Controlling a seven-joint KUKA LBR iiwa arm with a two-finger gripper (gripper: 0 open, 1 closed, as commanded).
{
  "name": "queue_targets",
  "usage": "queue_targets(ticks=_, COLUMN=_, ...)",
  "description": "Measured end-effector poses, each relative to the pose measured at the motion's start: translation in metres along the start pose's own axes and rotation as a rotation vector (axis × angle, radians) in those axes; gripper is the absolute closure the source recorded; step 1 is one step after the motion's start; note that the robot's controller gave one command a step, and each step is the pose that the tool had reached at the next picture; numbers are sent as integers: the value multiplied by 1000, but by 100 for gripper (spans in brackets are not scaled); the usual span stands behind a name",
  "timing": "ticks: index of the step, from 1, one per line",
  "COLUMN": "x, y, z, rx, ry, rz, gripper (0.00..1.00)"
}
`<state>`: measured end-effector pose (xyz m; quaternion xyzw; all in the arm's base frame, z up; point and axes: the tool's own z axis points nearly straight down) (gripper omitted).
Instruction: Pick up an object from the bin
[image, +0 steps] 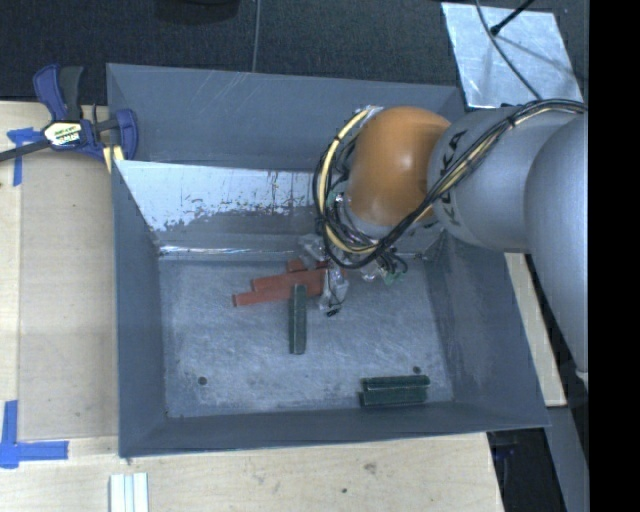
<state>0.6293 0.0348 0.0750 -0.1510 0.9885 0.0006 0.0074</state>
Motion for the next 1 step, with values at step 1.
queue_targets(ticks=1, x=10, y=1, z=-150, rx=1, ry=5, rz=64, gripper=100)
